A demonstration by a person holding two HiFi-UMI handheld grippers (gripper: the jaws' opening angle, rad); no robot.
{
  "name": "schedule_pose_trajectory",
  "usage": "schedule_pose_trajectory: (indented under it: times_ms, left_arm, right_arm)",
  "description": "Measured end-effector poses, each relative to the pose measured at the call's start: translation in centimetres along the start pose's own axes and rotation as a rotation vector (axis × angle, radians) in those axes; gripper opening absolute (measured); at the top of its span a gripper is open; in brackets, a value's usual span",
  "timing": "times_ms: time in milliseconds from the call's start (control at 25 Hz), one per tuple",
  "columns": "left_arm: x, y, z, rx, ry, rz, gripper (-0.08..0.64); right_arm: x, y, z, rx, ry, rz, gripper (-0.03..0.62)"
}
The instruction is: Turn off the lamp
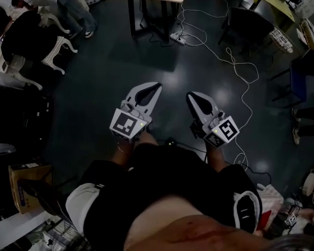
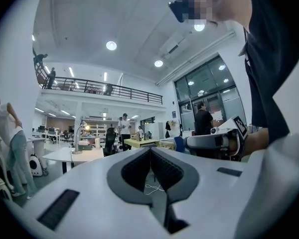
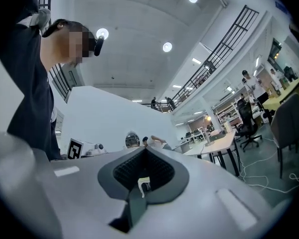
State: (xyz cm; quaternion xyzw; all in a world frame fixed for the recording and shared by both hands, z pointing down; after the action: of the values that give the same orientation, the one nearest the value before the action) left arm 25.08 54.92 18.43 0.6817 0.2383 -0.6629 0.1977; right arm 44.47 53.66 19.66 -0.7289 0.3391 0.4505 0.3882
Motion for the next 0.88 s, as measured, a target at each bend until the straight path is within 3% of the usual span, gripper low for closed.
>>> schedule_pose_trajectory:
  times_ms: [200,400,480,880]
  left_arm:
    - [-0.7,1.3,2.6,-0.047,-0.005,0.024,0.008]
    - [-0.3,2.8,5.8,-0.065,-0.032,-0.034,0.008]
    - [-0.2,2.9,7.2,-0.083,-0.029,-0.02,0.008]
    - [-1.3,2.3,16.1,-0.032,-0.073,-0.017,0.008]
  right_arm:
    - [-0.5,2.0,-1.0,-0.048,0.013,-0.022,-0.001]
    - [-0.4,4.7,-2.3,-0.081,0.009,-0.016,0.0]
    - [-0.4,6.3,-2.8,-0.083,-0.001,-0.02,-0.002]
    - [-1.7,14.8,-4.4,-0.046,0.01,0.005,-0.002]
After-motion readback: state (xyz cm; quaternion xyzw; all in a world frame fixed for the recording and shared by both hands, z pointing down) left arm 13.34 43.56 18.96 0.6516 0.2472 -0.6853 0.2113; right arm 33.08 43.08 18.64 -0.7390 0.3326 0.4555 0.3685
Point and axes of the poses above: the fingertips, and each gripper's own axes: y forward along the fingers, z to its left, x out of its top, the point moved 7 cm from there along -y, backward along the fingers, and after that the axes turned 3 degrees about -z, right-handed, at the moved point
